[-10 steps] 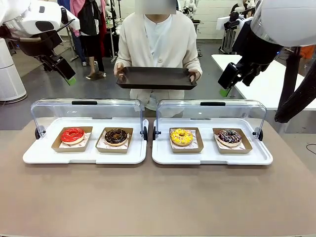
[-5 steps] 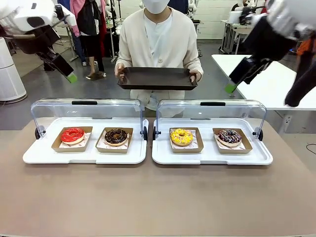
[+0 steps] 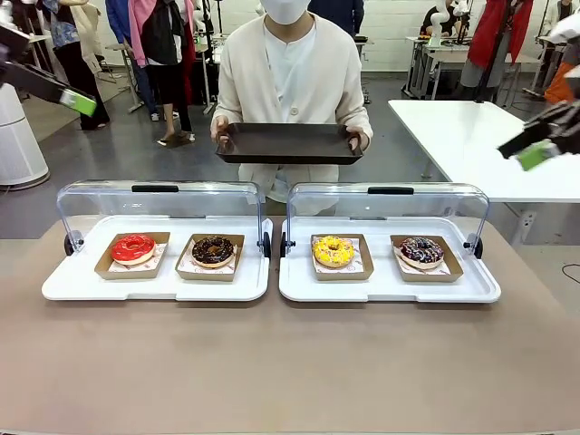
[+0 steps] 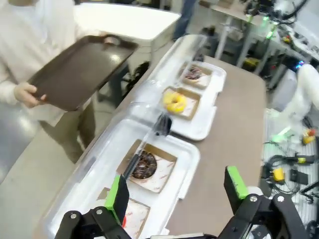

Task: Provide the desired donut to the person.
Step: Pick up and lift the Paper togo box containing the Donut pointed at by the person.

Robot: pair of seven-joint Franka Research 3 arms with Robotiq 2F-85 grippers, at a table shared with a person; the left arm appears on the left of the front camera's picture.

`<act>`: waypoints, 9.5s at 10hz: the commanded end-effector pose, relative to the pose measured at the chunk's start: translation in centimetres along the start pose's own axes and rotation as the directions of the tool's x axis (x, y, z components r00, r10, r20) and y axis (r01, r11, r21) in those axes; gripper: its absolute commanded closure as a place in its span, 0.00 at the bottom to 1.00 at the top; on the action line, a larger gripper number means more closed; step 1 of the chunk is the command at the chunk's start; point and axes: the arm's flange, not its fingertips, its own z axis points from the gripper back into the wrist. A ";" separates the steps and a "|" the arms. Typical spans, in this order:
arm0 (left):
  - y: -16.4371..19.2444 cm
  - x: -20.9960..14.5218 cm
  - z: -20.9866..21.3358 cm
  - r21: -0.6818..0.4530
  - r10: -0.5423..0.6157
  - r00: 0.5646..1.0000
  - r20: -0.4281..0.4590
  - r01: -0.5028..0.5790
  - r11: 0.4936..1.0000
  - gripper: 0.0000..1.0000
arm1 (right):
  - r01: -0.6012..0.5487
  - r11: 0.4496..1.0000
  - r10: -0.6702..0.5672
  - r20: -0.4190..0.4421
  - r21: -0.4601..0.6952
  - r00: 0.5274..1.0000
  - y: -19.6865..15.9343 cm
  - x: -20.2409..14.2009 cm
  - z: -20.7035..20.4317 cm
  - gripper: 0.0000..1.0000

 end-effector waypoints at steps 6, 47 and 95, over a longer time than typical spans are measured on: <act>2.4 -7.1 8.7 -0.016 -0.019 1.000 -0.010 0.019 1.000 0.00 | 0.013 1.000 -0.007 0.239 -0.022 0.971 -1.2 -12.3 7.8 0.00; -5.6 -10.5 0.8 -0.298 -0.672 0.466 -0.575 0.646 0.702 0.00 | 0.013 0.999 -0.003 0.258 -0.037 0.966 0.5 -13.9 9.2 0.00; 8.8 -19.2 -21.4 -0.280 -0.451 0.370 -0.812 0.431 0.858 0.00 | 0.013 0.999 -0.003 0.258 -0.037 0.966 0.5 -13.9 9.2 0.00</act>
